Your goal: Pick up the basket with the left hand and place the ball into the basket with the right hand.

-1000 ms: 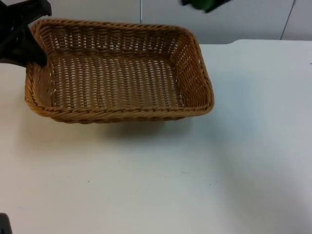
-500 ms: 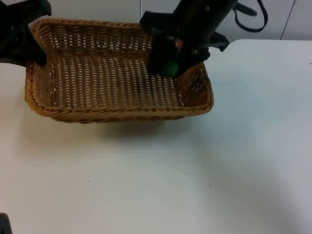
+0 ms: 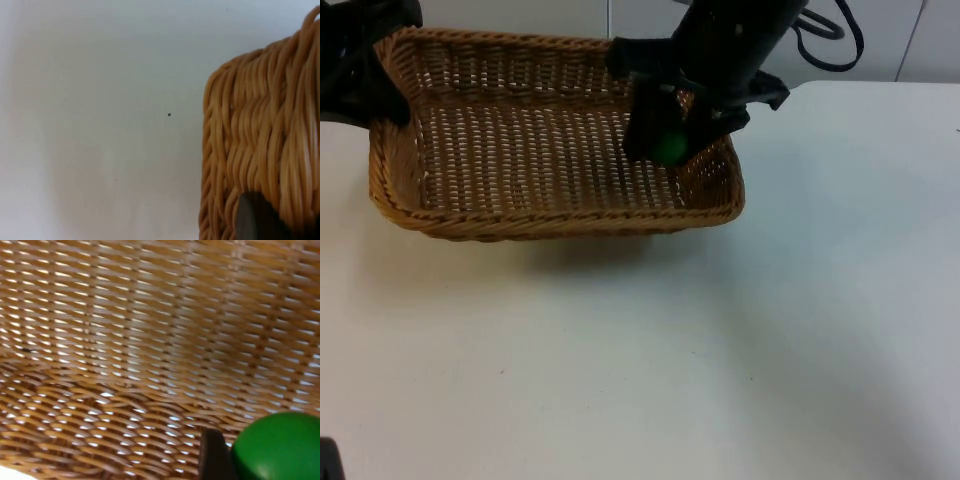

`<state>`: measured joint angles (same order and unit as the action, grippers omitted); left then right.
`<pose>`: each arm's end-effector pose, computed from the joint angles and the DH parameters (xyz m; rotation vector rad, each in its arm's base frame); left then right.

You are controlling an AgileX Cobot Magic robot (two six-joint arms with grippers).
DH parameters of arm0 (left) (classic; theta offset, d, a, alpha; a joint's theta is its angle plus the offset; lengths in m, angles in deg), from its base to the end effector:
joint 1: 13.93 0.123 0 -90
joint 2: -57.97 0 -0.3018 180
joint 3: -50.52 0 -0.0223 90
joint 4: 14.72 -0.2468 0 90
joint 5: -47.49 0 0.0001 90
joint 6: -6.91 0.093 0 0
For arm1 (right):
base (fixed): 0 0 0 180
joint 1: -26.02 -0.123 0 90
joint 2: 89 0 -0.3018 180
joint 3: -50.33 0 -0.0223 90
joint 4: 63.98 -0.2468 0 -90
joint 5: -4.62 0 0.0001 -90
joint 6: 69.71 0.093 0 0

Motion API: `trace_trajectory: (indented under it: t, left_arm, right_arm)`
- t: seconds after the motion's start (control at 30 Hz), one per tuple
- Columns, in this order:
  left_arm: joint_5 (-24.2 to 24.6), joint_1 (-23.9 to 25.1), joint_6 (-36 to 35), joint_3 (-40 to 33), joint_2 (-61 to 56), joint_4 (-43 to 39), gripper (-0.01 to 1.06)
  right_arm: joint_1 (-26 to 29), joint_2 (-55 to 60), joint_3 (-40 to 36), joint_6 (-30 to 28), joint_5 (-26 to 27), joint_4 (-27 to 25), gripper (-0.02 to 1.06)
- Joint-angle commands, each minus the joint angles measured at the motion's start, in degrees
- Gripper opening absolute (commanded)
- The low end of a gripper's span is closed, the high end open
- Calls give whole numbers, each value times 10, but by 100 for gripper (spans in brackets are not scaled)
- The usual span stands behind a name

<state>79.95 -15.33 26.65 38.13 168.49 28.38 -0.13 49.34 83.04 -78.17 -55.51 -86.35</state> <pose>0.3702 -0.0432 0.2170 -0.2457 2.5796 -0.6134 0.4295 0.2451 0.1943 -0.6470 2.8254 0.5803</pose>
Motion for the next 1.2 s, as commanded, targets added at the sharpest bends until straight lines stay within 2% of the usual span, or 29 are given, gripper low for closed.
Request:
trace_trajectory:
  t: [0.0, 0.03, 0.1, 0.57, 0.73, 0.8, 0.83, 0.87, 0.93, 0.97, 1.0, 1.17]
  left_arm:
    - [-7, 1, -3, 3, -8, 15, 0]
    - [-7, 1, -3, 3, -8, 15, 0]
    - [-7, 1, -3, 3, -8, 15, 0]
    - [-7, 1, -3, 3, -8, 15, 0]
    - [-9, 1, -3, 3, -8, 13, 0]
    - [-9, 1, -3, 3, -8, 13, 0]
    - [-9, 1, -3, 3, -8, 13, 0]
    - [-9, 1, -3, 3, -8, 13, 0]
    - [-9, 1, -3, 3, -8, 13, 0]
    - [-9, 1, -3, 3, -8, 13, 0]
    - [-9, 1, -3, 3, -8, 13, 0]
    - [-9, 1, -3, 3, -8, 13, 0]
  right_arm:
    - [-3, -2, 4, 19, 9, 17, 56]
    - [-3, -2, 4, 36, 13, 27, 64]
    - [-3, -2, 4, 50, 17, 37, 67]
    - [0, -14, 13, 54, 32, 54, 65]
    - [19, -28, 77, 55, -5, 66, 63]
    - [35, -37, 122, 74, -34, 88, 58]
    - [46, -42, 147, 75, -51, 93, 51]
    - [46, -42, 147, 75, -51, 93, 51]
    - [78, -50, 199, 74, -95, 101, 23]
    - [93, -54, 220, 69, -98, 101, 9]
    - [108, -55, 237, 68, -98, 101, 0]
    - [148, -61, 258, 76, -98, 98, 0]
